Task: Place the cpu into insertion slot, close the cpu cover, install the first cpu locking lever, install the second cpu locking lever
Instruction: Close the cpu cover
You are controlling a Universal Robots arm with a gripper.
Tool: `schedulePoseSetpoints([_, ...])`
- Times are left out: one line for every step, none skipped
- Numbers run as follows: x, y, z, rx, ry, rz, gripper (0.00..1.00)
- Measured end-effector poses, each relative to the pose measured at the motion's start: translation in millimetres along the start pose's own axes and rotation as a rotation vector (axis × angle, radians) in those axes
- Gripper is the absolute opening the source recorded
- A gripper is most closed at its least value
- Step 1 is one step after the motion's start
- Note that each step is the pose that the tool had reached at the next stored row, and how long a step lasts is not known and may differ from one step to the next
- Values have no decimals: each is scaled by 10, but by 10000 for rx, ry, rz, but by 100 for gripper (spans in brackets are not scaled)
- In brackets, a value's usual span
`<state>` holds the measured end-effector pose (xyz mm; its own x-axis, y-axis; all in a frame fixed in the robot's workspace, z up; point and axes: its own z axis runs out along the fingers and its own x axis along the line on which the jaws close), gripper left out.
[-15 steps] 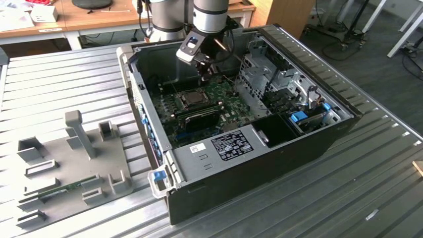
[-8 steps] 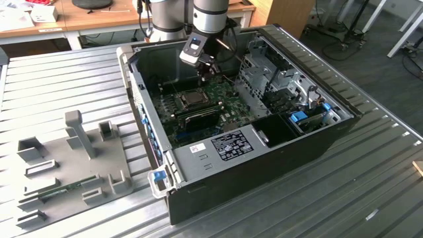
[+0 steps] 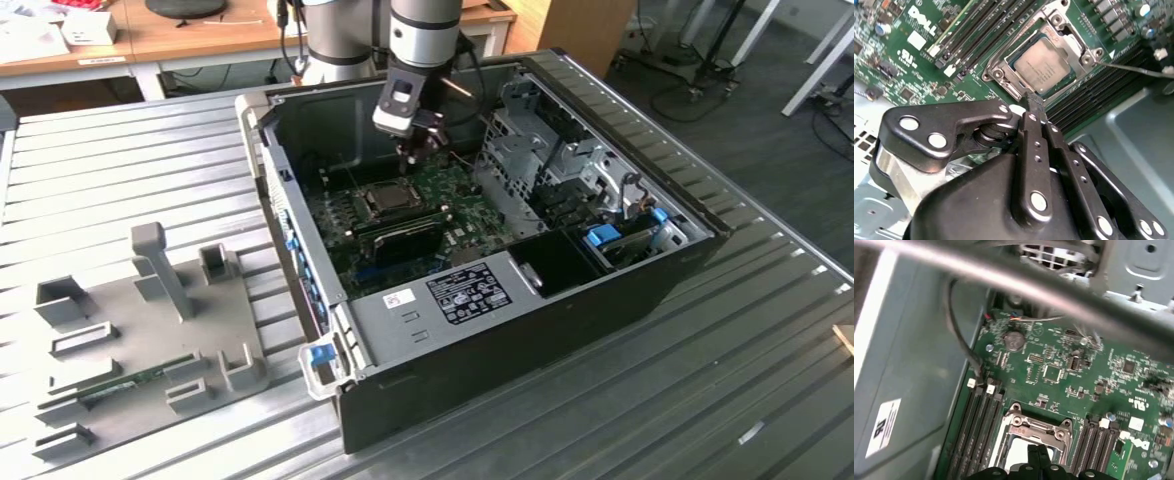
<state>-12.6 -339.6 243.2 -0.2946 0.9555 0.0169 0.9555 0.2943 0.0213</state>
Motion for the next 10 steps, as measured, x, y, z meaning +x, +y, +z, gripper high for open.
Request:
schedulePoseSetpoints([0,0,0,3,4,-181,10])
schedulePoseSetpoints([0,0,0,6,8,-359,10])
schedulePoseSetpoints([0,0,0,9,12,-556,10])
schedulePoseSetpoints([0,0,0,13,16,-736,10])
schedulePoseSetpoints([0,0,1,15,20,-915,10])
schedulePoseSetpoints([0,0,1,18,24,-1096,10])
schedulePoseSetpoints([0,0,1,21,28,-1275,10])
schedulePoseSetpoints([0,0,1,24,31,-1455,10])
schedulePoseSetpoints([0,0,1,28,35,-1634,10])
schedulePoseSetpoints([0,0,1,30,39,-1814,10])
